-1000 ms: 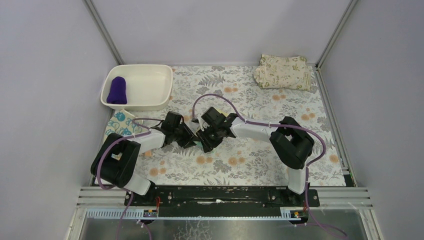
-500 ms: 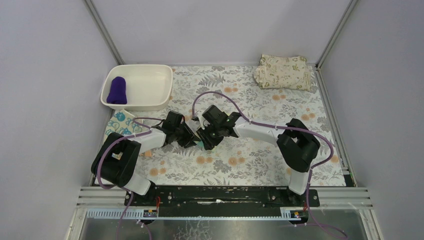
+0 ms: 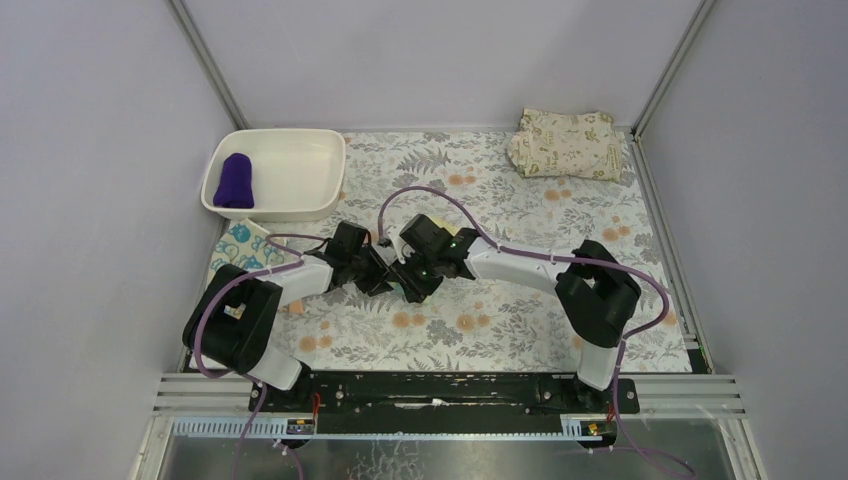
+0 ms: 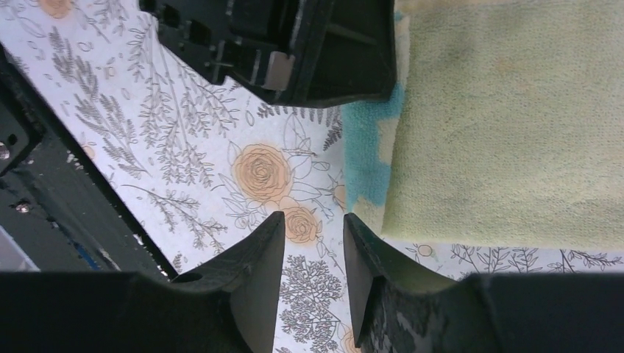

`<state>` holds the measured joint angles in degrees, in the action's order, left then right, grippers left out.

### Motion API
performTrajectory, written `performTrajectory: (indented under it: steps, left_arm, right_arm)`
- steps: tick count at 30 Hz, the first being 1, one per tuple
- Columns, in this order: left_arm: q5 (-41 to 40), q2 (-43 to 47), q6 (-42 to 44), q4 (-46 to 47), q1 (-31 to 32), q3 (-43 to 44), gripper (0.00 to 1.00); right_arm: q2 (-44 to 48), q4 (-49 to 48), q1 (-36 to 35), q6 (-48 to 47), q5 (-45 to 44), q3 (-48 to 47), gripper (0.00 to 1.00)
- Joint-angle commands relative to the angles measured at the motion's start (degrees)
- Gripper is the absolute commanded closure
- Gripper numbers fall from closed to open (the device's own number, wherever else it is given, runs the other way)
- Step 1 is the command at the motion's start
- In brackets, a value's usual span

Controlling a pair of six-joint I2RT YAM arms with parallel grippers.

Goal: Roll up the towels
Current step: Roll the towel at the center of the board.

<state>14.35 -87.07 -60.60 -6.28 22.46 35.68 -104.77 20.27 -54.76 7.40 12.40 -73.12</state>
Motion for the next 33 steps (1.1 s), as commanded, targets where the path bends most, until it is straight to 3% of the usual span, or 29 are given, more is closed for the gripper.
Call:
performTrajectory:
  steps: [1,14,26,33]
  left_arm:
    - [-7.74,-3.29,2.41,-10.24,0.28,-2.38,0.68]
    - [-7.89,-3.30,2.41,-10.62,0.36,-2.04,0.68]
    - [-8.44,-3.73,2.59,-11.17,0.36,-1.61,0.67]
    - [-9.83,-4.06,2.93,-11.89,0.38,-1.19,0.67]
  right_arm:
    - [-1.39,-0.87,-0.56,-1.44,-2.69,-1.36,0.59]
    - [-4.72,-0.75,-1.33,-2.90,-7.57,-0.05,0.59]
    - [-8.39,0.16,-5.14,-5.98,-24.10,4.53,0.57]
    - [-9.24,0.29,-5.82,-6.71,-28.37,7.06,0.57]
